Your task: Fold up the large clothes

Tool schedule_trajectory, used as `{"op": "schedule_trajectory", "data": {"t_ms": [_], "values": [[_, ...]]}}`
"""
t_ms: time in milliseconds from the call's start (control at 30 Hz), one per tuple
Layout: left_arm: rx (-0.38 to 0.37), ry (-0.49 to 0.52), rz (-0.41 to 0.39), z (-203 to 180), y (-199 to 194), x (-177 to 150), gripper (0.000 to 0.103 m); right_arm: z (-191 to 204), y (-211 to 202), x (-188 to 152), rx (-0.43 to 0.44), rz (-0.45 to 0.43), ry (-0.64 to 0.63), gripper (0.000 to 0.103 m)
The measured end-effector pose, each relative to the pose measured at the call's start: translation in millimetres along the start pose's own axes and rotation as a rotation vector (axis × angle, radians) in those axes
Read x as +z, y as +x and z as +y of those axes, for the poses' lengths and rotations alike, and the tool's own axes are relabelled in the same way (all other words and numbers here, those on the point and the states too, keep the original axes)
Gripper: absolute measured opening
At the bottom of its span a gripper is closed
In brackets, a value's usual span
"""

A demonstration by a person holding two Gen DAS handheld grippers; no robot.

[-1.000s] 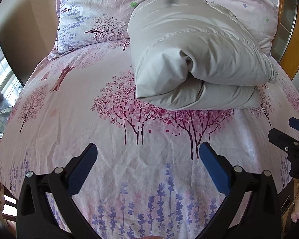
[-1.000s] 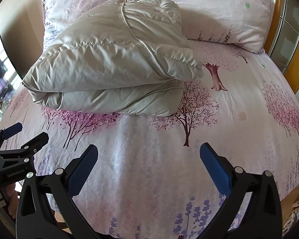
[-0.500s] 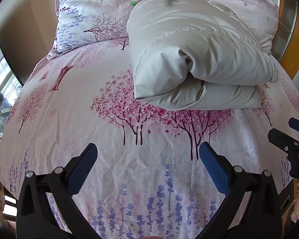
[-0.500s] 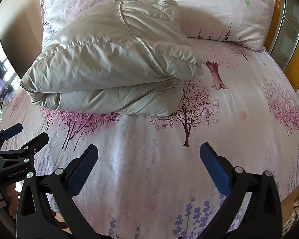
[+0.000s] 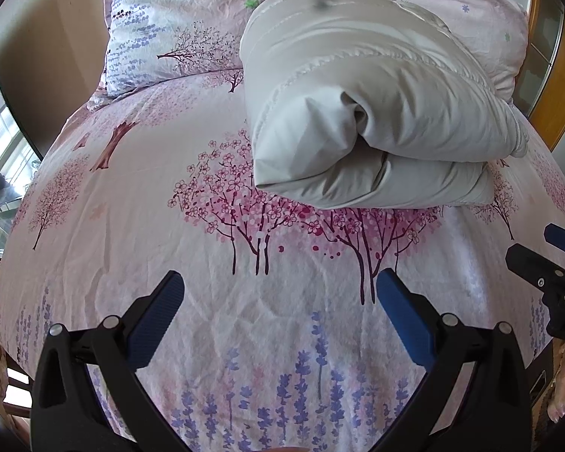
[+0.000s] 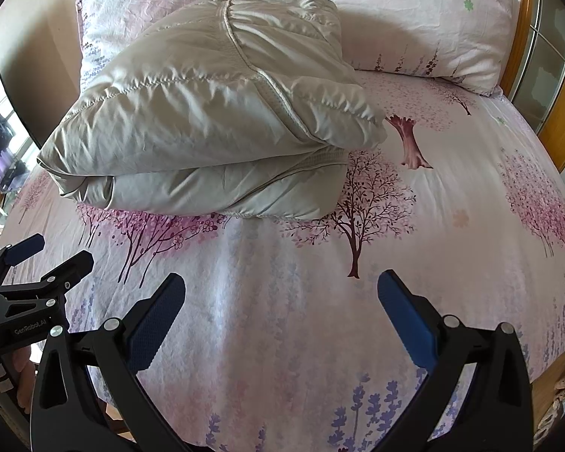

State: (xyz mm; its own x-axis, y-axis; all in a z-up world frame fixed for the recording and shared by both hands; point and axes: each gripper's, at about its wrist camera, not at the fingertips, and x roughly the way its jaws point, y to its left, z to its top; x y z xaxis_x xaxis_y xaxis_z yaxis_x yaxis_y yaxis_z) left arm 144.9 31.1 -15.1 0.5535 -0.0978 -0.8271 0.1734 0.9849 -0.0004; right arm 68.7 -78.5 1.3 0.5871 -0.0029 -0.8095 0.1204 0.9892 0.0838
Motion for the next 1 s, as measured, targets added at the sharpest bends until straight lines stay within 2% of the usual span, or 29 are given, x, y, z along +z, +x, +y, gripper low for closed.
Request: {"op": "schedule_trajectory", "data": {"t_ms": [1000], "values": [[0.000, -0.001, 0.001, 0.5, 1.1, -0.5, 0.101, 3.7, 1.6, -0.4, 0.009, 0.003, 0.000, 0.102]]}}
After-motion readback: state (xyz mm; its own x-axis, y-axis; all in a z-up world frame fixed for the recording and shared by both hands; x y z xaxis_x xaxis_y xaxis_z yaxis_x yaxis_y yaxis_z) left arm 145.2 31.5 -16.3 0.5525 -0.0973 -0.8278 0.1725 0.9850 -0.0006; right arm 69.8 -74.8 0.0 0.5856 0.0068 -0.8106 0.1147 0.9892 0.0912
